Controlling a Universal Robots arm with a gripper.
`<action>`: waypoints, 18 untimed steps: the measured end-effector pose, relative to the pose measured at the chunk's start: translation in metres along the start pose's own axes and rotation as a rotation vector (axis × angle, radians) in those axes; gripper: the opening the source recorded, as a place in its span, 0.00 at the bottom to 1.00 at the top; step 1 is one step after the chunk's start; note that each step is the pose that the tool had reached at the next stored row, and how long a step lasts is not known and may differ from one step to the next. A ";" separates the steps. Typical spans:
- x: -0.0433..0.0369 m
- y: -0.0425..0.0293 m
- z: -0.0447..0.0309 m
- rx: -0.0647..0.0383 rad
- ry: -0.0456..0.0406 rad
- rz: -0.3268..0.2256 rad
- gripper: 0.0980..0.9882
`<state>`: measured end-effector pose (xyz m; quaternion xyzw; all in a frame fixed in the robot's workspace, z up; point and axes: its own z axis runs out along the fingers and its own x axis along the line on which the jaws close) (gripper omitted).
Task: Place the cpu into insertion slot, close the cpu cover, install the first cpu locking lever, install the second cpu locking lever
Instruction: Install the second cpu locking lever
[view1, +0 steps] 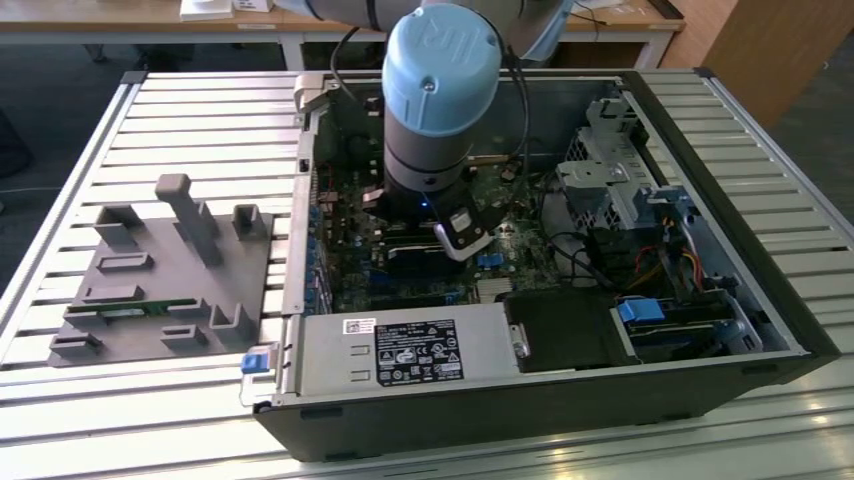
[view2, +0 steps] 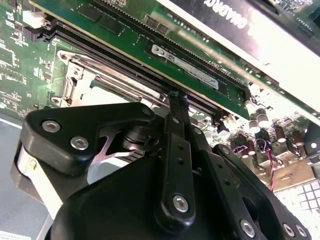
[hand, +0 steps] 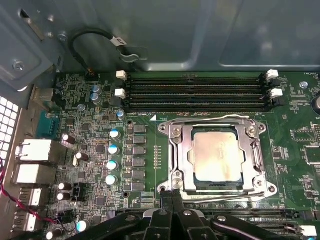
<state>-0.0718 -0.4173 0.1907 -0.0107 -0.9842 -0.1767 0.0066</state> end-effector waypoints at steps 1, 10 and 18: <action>0.0002 -0.0002 0.0005 -0.001 -0.0002 0.000 0.01; 0.0013 -0.0013 0.0033 -0.023 -0.0009 -0.001 0.01; 0.0031 -0.0006 0.0056 -0.037 -0.0006 -0.001 0.01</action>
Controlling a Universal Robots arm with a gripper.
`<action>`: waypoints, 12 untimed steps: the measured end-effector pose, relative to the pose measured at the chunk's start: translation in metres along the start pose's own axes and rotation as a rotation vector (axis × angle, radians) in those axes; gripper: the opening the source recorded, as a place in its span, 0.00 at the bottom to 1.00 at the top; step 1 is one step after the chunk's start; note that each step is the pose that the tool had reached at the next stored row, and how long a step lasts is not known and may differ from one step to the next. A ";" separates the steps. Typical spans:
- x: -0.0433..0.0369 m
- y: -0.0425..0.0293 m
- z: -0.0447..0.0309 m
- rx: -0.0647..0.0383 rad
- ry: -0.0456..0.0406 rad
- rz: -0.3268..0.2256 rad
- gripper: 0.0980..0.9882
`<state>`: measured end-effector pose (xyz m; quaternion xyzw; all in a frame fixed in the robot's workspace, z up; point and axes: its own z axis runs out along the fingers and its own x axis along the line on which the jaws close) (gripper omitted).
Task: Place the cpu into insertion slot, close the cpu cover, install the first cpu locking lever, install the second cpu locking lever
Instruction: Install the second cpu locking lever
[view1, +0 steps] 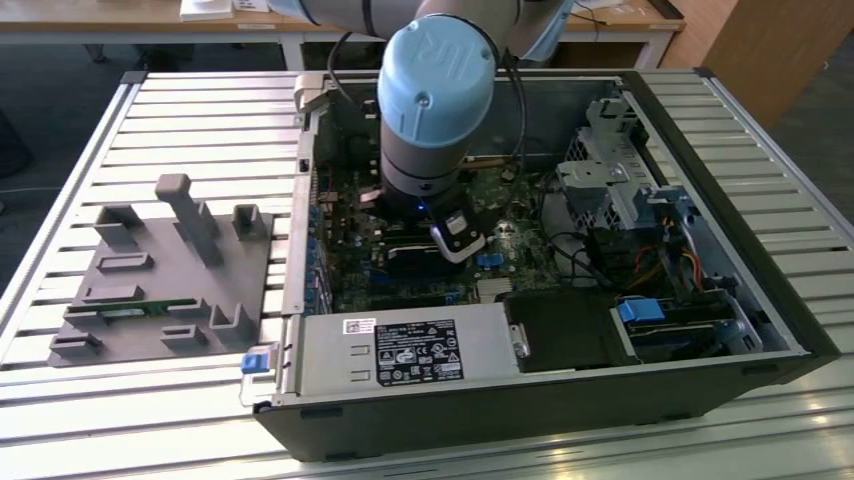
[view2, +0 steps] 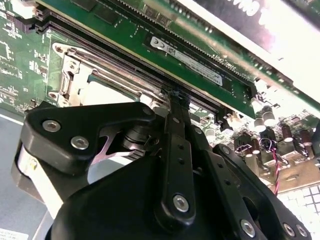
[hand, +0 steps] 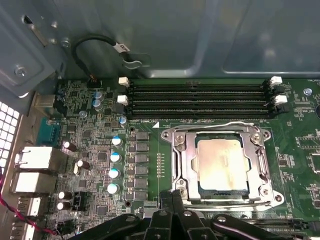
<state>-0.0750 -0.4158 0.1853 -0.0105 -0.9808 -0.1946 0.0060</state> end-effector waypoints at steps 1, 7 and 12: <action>0.0003 0.0004 0.0005 -0.002 -0.0001 0.000 0.01; 0.0014 0.0023 0.0026 -0.006 0.0002 0.000 0.01; 0.0018 0.0020 0.0035 -0.006 0.0002 0.000 0.01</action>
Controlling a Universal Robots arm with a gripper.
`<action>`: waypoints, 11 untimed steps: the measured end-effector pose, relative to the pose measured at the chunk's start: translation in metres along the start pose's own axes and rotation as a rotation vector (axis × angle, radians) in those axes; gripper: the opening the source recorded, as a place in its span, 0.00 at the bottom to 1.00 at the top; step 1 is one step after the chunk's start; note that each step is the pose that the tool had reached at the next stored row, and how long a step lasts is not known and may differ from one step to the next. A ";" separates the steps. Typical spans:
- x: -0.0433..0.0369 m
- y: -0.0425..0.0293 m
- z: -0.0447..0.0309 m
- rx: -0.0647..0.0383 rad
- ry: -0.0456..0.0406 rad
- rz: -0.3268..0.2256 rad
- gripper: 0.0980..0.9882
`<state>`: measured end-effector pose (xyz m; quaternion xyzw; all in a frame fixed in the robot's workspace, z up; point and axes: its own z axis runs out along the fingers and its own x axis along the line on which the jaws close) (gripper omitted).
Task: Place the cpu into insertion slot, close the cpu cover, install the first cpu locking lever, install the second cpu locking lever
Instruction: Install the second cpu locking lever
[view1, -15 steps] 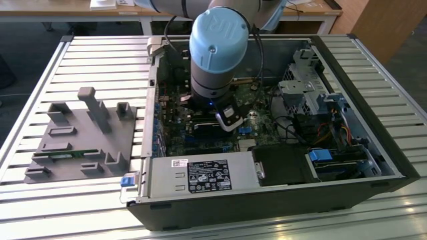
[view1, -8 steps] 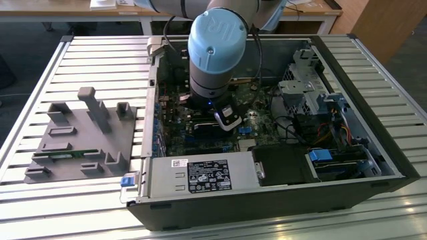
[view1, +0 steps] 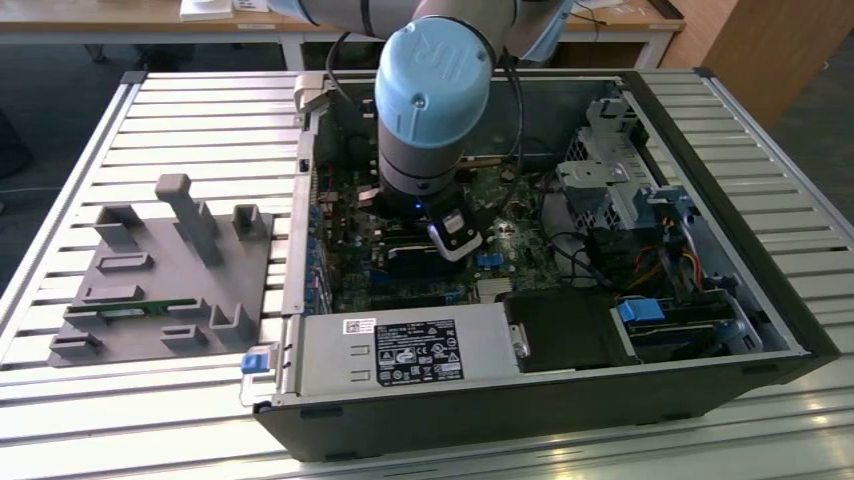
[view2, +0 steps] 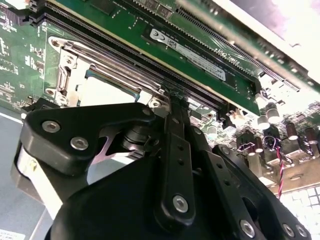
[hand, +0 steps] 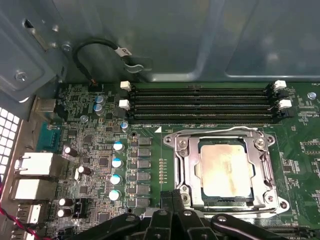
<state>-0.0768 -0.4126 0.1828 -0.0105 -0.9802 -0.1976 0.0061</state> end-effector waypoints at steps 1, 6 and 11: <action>0.0001 -0.0003 0.0000 0.000 -0.0001 0.000 0.01; 0.0006 -0.0015 -0.0004 0.003 -0.0003 0.000 0.01; 0.0013 -0.0012 -0.0012 0.017 -0.0006 0.000 0.01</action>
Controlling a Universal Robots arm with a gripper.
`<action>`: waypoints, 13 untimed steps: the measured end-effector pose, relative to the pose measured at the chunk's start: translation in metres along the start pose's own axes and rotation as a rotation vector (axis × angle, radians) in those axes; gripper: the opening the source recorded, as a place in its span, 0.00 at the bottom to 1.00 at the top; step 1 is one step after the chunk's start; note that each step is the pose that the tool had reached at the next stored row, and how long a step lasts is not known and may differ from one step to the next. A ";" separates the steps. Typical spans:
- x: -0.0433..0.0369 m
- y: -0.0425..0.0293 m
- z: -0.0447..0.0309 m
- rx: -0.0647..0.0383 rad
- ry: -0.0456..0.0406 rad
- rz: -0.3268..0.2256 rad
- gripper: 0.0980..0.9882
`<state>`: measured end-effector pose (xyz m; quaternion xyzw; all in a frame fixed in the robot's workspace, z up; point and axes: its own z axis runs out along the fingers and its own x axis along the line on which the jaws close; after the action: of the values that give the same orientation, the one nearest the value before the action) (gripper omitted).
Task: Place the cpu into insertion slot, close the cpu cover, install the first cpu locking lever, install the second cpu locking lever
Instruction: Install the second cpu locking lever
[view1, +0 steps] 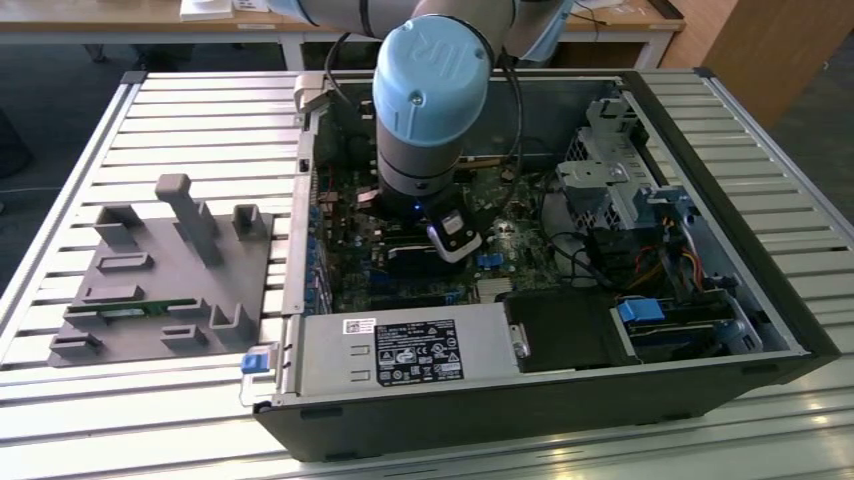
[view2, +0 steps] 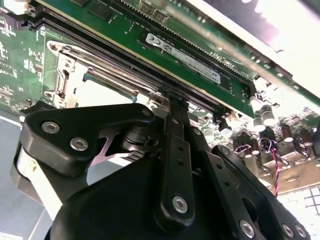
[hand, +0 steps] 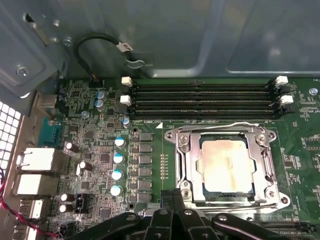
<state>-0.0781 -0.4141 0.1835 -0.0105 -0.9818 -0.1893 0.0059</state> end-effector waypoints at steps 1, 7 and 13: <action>0.0001 0.0001 -0.0003 0.001 0.0000 0.000 0.01; 0.0008 0.0030 -0.0075 0.001 0.0000 0.000 0.01; 0.0014 0.0091 -0.0228 -0.005 0.0000 0.000 0.01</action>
<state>-0.0791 -0.4141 0.2081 -0.0106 -0.9814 -0.1917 0.0059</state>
